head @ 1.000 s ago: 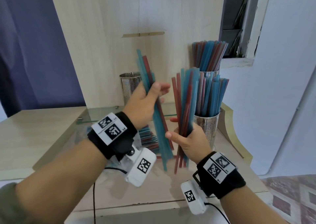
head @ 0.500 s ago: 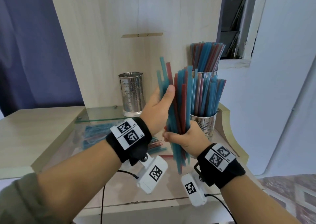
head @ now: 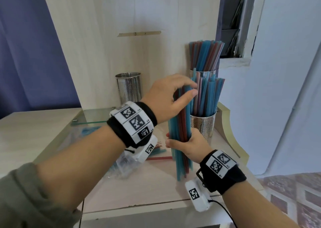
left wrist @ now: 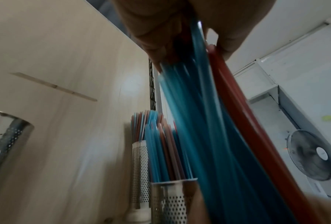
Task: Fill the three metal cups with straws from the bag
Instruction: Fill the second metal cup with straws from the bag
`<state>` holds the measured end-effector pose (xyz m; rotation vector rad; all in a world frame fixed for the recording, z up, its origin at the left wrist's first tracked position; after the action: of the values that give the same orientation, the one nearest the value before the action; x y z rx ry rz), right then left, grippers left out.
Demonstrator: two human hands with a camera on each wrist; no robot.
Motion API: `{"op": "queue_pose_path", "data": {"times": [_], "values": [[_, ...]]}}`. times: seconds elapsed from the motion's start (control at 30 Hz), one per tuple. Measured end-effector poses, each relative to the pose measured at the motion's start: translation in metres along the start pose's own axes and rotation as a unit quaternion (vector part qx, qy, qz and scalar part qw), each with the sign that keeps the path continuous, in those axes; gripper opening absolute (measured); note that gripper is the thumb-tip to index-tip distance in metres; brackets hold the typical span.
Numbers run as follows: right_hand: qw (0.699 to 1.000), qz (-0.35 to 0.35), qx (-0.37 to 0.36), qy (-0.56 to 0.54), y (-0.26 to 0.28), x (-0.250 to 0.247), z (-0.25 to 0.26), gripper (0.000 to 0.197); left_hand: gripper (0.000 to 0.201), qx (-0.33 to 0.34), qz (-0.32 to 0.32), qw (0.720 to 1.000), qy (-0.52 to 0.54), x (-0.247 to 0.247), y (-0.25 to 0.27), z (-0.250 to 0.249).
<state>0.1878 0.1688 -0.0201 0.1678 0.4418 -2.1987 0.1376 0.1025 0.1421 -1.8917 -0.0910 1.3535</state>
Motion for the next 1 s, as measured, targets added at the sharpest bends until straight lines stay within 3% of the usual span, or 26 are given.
{"op": "queue_pose_path", "data": {"times": [0.13, 0.2, 0.27, 0.33, 0.43, 0.53, 0.6, 0.67, 0.73, 1.0], "values": [[1.000, -0.011, -0.003, -0.008, 0.004, -0.004, -0.006, 0.014, 0.033, 0.005, 0.001, 0.999, 0.049, 0.006, 0.006, -0.001], [0.999, -0.027, -0.015, -0.010, 0.005, -0.012, -0.002, 0.016, 0.045, -0.012, -0.031, 0.990, 0.137, 0.004, 0.011, 0.007], [0.997, -0.062, -0.032, -0.018, 0.011, -0.027, 0.006, 0.018, 0.058, -0.064, -0.083, 0.962, 0.252, 0.007, 0.018, 0.029], [0.993, -0.104, -0.054, -0.030, 0.019, -0.049, 0.021, 0.020, 0.056, -0.140, -0.093, 0.939, 0.300, 0.024, 0.024, 0.055], [0.980, -0.157, -0.107, -0.061, 0.031, -0.086, 0.056, 0.018, 0.049, -0.216, 0.034, 0.956, 0.193, 0.064, 0.025, 0.076], [0.964, -0.194, -0.156, -0.092, 0.035, -0.122, 0.088, 0.014, 0.072, -0.212, 0.197, 0.956, 0.035, 0.106, 0.025, 0.080], [0.956, -0.205, -0.185, -0.099, 0.031, -0.140, 0.105, 0.012, 0.093, -0.232, 0.224, 0.945, 0.050, 0.122, 0.023, 0.084], [0.955, -0.193, -0.205, -0.096, 0.021, -0.147, 0.118, 0.010, 0.110, -0.245, 0.204, 0.938, 0.134, 0.132, 0.018, 0.086], [0.953, -0.190, -0.214, -0.101, 0.009, -0.147, 0.122, 0.009, 0.113, -0.239, 0.177, 0.931, 0.210, 0.142, 0.012, 0.085], [0.952, -0.253, -0.174, 0.019, -0.012, -0.149, 0.107, 0.012, 0.093, -0.254, 0.075, 0.923, 0.278, 0.158, 0.014, 0.093]]}}
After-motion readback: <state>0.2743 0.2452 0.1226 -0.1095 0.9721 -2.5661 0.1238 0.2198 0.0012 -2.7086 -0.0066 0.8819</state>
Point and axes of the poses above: each hand's wrist, its own y-axis away from the middle knuckle, its own x-axis out of the palm, z = x × y, the point moved 9 cm from there along -y, towards the middle knuckle, and after that the axes turned 15 degrees about z, right-handed, at the moved point
